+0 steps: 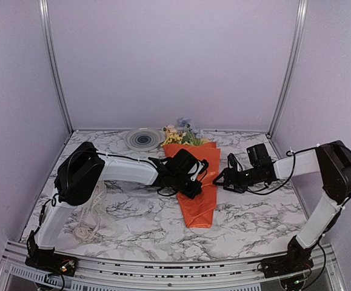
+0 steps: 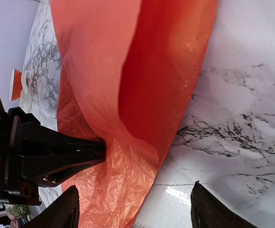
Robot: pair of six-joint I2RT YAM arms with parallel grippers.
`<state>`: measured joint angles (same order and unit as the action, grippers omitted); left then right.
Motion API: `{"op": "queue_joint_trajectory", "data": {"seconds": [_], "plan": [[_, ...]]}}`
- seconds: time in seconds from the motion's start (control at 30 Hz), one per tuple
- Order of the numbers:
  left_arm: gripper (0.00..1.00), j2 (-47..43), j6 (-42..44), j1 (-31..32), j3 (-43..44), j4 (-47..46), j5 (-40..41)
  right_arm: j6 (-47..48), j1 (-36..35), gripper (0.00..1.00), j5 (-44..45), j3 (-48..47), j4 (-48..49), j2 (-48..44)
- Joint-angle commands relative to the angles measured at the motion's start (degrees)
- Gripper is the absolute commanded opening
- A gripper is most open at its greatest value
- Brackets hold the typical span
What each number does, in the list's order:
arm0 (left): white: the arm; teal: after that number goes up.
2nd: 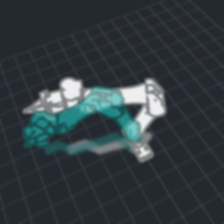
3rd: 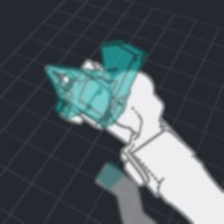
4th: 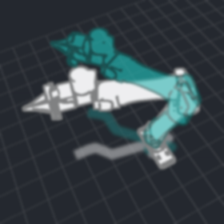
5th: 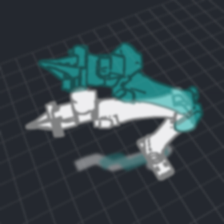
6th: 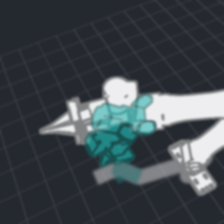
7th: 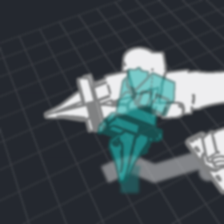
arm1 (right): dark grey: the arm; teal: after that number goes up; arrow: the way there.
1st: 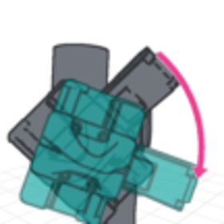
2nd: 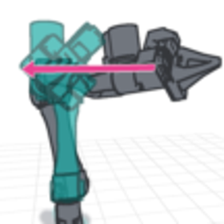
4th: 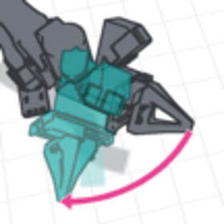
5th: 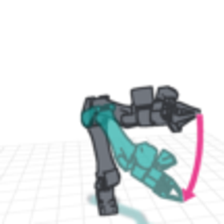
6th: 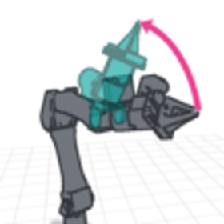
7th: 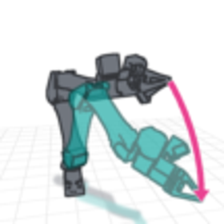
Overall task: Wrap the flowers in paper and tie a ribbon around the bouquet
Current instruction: Press the fold line of the folded bouquet.
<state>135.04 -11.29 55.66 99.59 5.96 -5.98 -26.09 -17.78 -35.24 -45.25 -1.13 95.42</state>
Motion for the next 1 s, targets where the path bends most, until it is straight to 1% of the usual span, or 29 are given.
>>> {"op": "queue_joint_trajectory", "data": {"seconds": [0.0, 0.13, 0.3, 0.43, 0.53, 0.6, 0.7, 0.77, 0.8, 0.83, 0.87, 0.9, 0.97], "plan": [[0.10, 0.7, 0.8, -0.1, 0.6, 3.3, -0.4, -1.5, -0.1, 0.78, -3.5, -2.4, 3.5, 4.6], [0.10, 0.9, 0.9, 0.0, 0.7, 3.3, -0.4, -5.1, -0.1, 0.76, -7.0, -1.6, 8.4, 8.6], [0.10, 1.3, 1.1, 0.0, 1.0, 3.3, -0.2, -11.8, -0.6, 0.75, -12.1, 0.7, 18.4, 11.8], [0.10, 1.3, 1.4, 0.0, 1.1, 3.3, -0.3, -16.3, -0.8, 0.74, -14.1, 2.7, 26.4, 12.7], [0.10, 1.4, 1.6, 0.0, 1.1, 3.3, -0.1, -19.3, -1.0, 0.69, -15.1, 3.8, 30.9, 13.2], [0.10, 1.4, 1.6, 0.0, 1.1, 3.3, -0.1, -20.9, -1.1, 0.60, -15.4, 4.2, 33.2, 13.6], [0.10, 1.3, 1.7, 0.0, 1.1, 3.3, 0.1, -22.5, -1.1, 0.40, -15.7, 4.9, 36.5, 14.1], [0.10, 1.2, 1.8, 0.0, 1.1, 3.3, 0.1, -23.5, -1.2, 0.24, -16.2, 5.1, 38.1, 14.4], [0.09, 1.0, 1.8, 0.0, 1.0, 3.3, 0.3, -23.8, -1.1, 0.11, -16.4, 5.0, 38.6, 14.6], [0.08, 0.2, 1.7, 0.0, 0.5, 2.9, 0.4, -24.1, -1.1, 0.00, -16.5, 5.1, 38.8, 14.6], [0.09, -1.7, 1.6, 0.0, -1.2, 1.3, 0.8, -24.2, -1.2, 0.00, -16.4, 5.1, 38.8, 14.5], [0.12, -4.4, 1.8, 0.1, -4.2, -2.3, 1.3, -24.1, -1.2, 0.00, -16.1, 5.1, 38.6, 14.3], [0.24, -11.9, 3.0, 0.2, -11.6, -10.9, 2.7, -23.3, -1.2, 0.00, -15.0, 5.2, 37.2, 13.5]]}}
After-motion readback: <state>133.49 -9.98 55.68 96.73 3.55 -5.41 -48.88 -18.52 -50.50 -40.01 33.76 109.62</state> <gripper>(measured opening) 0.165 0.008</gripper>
